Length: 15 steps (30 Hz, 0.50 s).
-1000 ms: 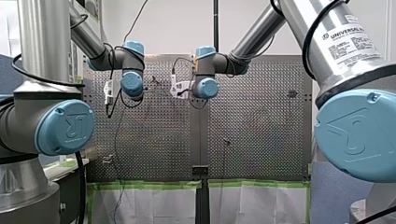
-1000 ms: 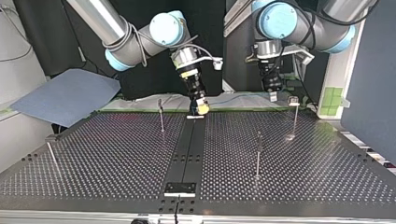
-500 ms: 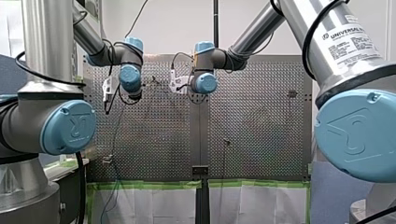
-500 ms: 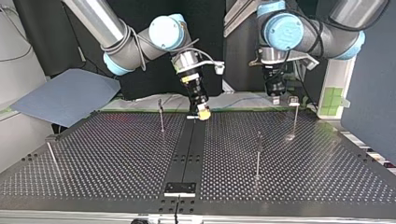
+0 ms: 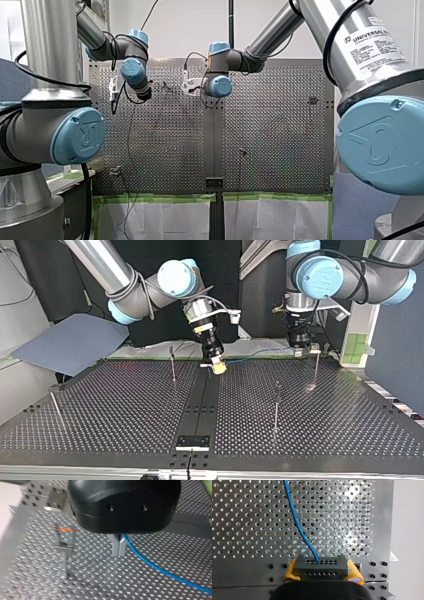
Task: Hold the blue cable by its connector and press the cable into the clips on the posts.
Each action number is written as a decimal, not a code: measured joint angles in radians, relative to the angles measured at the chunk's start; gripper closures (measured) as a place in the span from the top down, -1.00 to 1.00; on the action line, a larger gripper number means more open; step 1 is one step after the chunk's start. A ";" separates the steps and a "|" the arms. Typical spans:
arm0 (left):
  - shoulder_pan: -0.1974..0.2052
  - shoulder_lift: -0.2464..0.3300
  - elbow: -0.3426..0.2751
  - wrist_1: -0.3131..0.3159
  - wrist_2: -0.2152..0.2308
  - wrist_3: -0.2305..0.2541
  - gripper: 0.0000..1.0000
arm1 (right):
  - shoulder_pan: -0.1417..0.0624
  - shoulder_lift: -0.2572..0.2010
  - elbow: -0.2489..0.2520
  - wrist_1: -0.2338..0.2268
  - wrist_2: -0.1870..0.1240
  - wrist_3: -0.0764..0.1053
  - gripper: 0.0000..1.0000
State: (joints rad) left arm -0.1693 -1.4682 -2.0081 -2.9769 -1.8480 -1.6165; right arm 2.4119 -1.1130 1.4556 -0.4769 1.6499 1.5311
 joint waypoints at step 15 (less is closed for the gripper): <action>-0.004 0.015 0.054 0.019 -0.014 -0.029 -0.97 | -0.004 0.042 -0.084 0.057 -0.011 0.018 -1.00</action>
State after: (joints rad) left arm -0.1735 -1.4531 -1.9537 -2.9580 -1.8622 -1.6455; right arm 2.4081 -1.0710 1.3720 -0.4198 1.6385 1.5489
